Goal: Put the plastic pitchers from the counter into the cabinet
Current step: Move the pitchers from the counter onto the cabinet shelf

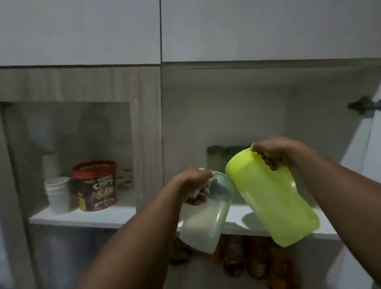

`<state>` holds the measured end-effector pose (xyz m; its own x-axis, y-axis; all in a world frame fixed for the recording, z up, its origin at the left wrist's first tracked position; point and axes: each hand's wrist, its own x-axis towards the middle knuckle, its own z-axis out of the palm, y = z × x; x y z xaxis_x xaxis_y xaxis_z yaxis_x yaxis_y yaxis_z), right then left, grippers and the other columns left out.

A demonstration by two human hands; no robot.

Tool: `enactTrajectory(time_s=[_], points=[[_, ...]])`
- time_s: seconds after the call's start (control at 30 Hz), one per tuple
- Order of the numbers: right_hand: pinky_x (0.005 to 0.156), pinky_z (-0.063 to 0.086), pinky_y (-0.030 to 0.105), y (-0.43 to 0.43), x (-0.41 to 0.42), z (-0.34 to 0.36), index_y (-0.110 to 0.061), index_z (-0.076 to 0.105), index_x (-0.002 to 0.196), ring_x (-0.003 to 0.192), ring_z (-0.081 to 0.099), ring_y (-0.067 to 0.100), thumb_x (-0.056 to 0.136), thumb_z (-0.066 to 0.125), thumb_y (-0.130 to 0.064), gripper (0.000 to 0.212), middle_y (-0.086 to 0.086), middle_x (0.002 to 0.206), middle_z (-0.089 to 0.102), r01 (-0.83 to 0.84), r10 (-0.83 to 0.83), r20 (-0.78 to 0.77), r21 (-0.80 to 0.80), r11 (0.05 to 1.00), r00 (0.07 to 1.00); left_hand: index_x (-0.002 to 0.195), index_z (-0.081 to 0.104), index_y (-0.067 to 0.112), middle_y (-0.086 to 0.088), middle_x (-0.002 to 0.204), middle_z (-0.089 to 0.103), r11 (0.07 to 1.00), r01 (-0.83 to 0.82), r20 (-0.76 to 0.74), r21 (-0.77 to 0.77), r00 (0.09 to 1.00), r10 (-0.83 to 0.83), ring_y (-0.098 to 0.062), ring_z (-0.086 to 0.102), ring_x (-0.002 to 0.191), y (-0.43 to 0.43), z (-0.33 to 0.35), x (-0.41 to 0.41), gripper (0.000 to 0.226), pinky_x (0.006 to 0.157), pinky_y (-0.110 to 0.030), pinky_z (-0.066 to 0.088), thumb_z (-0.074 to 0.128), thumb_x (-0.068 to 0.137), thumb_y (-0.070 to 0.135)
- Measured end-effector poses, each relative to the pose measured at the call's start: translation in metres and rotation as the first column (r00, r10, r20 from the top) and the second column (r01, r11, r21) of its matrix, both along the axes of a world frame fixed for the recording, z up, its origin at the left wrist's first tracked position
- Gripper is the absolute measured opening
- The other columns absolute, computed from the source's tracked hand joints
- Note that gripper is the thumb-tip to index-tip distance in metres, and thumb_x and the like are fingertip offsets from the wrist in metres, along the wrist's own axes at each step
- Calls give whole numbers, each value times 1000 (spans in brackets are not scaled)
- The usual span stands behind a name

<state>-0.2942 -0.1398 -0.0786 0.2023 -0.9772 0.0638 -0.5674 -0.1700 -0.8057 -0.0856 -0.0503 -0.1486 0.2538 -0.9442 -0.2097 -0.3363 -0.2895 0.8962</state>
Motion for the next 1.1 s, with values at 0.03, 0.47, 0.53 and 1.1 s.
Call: enactTrajectory(time_s=[0.03,0.47,0.53,1.1], points=[[45,30,26,-16,-3,-3,-12,46,63,42,36,22,86,59,-24,30,10,56,40,51,-50,52,-31,998,997,101,57,8,-8,72,52,995,-56,-5,-87,998,56,-20,55,54,-24,-5,-6,35,53,-24,41,49,98,43],[82,57,48,-240,141,-115,-19,59,71,77,65,29,88,62,-34,23,6,73,66,-72,76,478,-26,997,875,143,46,14,-17,138,58,760,-546,32,-353,805,593,-39,57,122,-241,-86,89,55,99,-40,48,47,97,43],[85,58,53,-256,163,-130,-15,67,82,83,69,30,82,63,-41,27,7,82,71,-103,108,532,-39,994,840,141,48,16,-18,134,62,744,-554,7,-374,800,600,-39,61,116,-263,-92,105,54,99,-49,51,49,94,42],[108,35,37,-327,254,-129,-12,9,158,148,29,33,103,38,-43,70,10,165,21,-204,212,269,-56,977,940,126,55,-1,-17,121,66,809,-465,382,-360,718,583,-30,65,108,-358,-88,183,40,77,-29,47,56,100,29]])
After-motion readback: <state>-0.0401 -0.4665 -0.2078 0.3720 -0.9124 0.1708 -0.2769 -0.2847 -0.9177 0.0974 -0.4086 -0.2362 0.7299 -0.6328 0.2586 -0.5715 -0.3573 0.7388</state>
